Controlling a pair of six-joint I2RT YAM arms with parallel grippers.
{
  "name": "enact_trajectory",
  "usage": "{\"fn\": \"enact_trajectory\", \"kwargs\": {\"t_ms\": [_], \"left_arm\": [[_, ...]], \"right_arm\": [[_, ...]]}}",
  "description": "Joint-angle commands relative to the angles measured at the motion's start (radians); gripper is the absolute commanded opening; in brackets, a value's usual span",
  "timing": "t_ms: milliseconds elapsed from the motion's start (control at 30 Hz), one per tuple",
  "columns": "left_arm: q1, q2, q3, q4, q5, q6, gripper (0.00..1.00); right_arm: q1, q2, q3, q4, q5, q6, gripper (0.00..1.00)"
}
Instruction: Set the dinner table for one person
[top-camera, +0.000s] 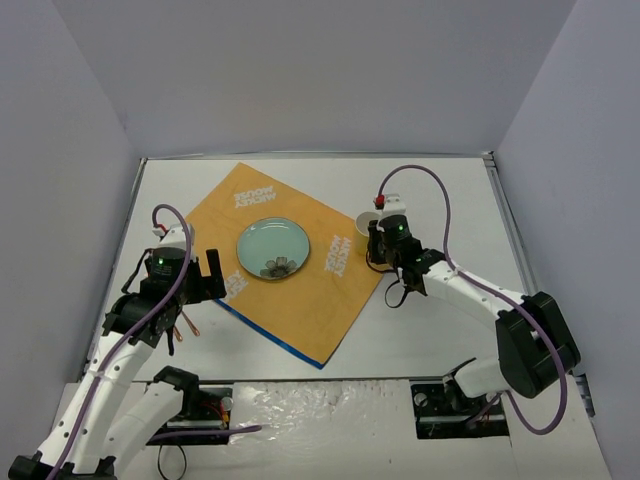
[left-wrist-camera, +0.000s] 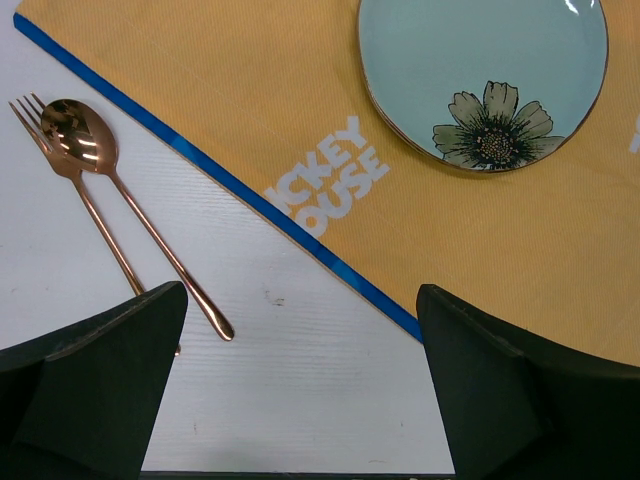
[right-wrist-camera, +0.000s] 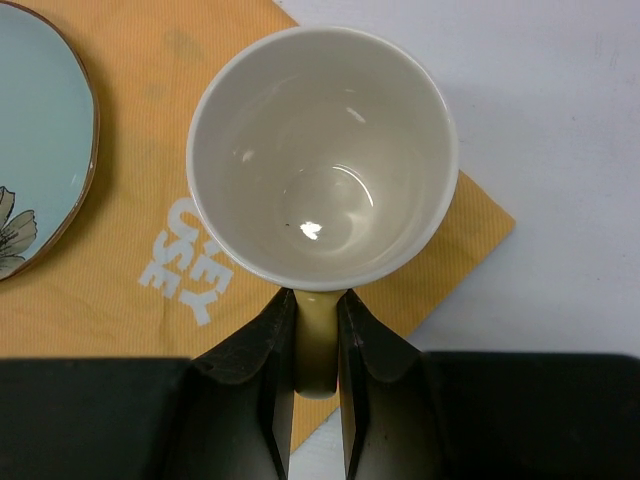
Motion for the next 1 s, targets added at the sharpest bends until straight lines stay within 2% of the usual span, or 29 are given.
{"fn": "enact_trajectory", "kwargs": {"t_ms": [0, 600, 700, 767, 967], "left_arm": [[0.007, 0.004, 0.012, 0.037, -0.015, -0.004, 0.97], [0.007, -0.001, 0.014, 0.036, -0.015, -0.006, 0.97], [0.007, 0.001, 0.013, 0.035, -0.016, -0.006, 0.97], [0.007, 0.000, 0.013, 0.034, -0.020, -0.006, 0.97], [0.007, -0.001, 0.013, 0.034, -0.020, -0.007, 0.97]], "right_arm": [[0.009, 0.001, 0.035, 0.177, 0.064, 0.021, 0.00], [0.010, 0.078, -0.019, 0.225, 0.090, 0.043, 0.01], [0.010, 0.066, -0.039, 0.216, 0.089, 0.052, 0.18], [0.012, 0.054, -0.046, 0.207, 0.090, 0.052, 0.34], [0.012, -0.016, -0.023, 0.114, 0.094, 0.026, 0.68]]}}
